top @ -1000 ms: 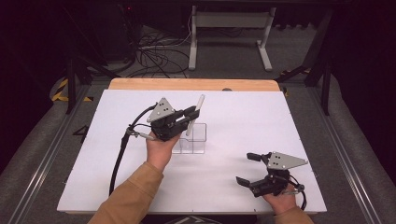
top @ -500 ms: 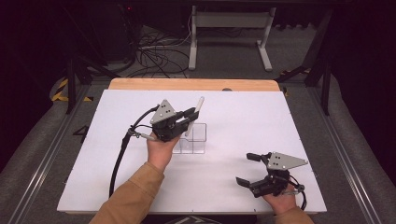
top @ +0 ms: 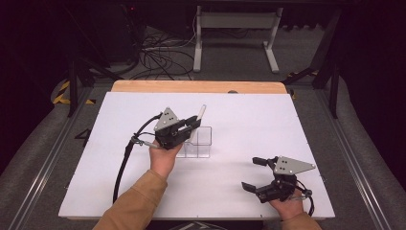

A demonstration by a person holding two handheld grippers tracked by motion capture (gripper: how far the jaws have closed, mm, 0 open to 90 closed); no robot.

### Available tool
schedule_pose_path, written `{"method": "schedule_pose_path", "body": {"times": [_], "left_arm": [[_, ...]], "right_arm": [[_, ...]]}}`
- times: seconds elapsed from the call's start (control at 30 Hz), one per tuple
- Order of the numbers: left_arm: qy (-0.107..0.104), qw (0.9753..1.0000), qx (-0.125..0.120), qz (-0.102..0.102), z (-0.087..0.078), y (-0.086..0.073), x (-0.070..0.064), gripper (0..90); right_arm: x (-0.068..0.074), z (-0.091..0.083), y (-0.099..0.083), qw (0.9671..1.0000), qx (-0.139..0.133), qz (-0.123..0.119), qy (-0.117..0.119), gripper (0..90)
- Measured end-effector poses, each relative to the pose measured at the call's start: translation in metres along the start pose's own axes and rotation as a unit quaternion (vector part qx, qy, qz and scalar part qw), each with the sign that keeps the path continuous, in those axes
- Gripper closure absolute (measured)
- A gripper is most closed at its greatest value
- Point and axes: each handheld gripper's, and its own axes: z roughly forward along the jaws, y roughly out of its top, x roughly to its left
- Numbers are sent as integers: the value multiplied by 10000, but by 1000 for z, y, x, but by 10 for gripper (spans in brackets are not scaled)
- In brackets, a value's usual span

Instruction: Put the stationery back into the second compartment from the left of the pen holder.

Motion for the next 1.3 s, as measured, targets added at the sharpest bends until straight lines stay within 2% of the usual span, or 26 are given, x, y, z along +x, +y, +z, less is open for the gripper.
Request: {"method": "schedule_pose_path", "body": {"times": [0.13,0.33,0.6,0.63,0.7,0.73,0.93,1.03,1.13,1.3], "left_arm": [[-22,10000,69,-65,-1,-5,0,777],[-21,9999,120,-49,-1,-11,-1,777],[-9,9999,164,-28,-3,-11,-2,767],[-17,9999,149,-18,-3,-11,-3,705],[31,9999,124,49,-4,-10,-4,519],[12,9999,128,40,-6,-9,-4,467],[-28,9999,88,52,-23,-1,-7,281],[-84,10000,17,29,-33,4,-9,195],[-152,9999,16,57,-42,7,-12,149],[-273,9996,22,34,-53,11,-15,116]], "right_arm": [[0,0,0,10000,-1,-4,6,66],[0,0,0,10000,1,-4,12,66],[0,1,0,10000,9,-7,15,66],[0,1,0,10000,10,-9,10,66],[0,1,0,10000,15,5,9,66],[0,1,0,10000,20,9,12,66],[0,1,0,10000,9,17,12,66],[0,1,0,10000,1,18,10,66],[0,2,0,10000,6,16,7,66],[0,2,0,10000,-2,8,10,66]]}}
